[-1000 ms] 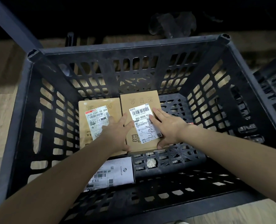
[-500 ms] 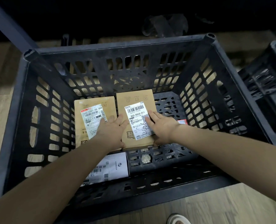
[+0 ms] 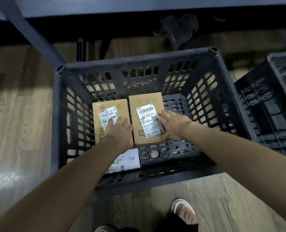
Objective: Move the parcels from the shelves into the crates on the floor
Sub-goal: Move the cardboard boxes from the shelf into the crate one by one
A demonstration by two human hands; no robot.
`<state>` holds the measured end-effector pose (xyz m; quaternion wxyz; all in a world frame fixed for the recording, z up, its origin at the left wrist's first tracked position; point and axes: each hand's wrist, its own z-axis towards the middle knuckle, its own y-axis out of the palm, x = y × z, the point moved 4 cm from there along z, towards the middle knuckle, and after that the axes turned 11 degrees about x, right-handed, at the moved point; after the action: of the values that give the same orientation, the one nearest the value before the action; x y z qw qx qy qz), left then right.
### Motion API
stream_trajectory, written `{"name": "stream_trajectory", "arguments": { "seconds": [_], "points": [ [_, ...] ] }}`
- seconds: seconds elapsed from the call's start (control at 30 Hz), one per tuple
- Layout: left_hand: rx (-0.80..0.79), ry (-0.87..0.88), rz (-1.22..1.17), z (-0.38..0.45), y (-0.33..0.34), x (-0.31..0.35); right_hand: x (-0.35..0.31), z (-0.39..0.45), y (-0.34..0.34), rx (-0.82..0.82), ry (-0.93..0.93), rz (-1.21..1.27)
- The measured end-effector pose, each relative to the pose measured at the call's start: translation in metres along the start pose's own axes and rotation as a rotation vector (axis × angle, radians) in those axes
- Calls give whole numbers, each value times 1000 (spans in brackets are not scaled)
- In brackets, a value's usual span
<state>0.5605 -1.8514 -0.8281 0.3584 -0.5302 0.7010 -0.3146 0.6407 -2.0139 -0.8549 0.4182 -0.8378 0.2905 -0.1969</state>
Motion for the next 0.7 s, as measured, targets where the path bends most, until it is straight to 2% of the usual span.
{"name": "stream_trajectory", "arguments": {
  "seconds": [0.13, 0.33, 0.53, 0.7],
  "points": [
    [-4, -17, 8, -60, -57, -15, -5, -60, -69, -55, -54, -48],
    [85, -79, -87, -159, -186, -50, -2, -151, -210, -39, -72, -103],
    [152, -135, -138, -252, -324, -97, -5, -232, -358, 58, -66, -39],
    [246, -196, -244, -324, -404, -128, -22, -294, -449, 147, -44, 88]
  ]
}}
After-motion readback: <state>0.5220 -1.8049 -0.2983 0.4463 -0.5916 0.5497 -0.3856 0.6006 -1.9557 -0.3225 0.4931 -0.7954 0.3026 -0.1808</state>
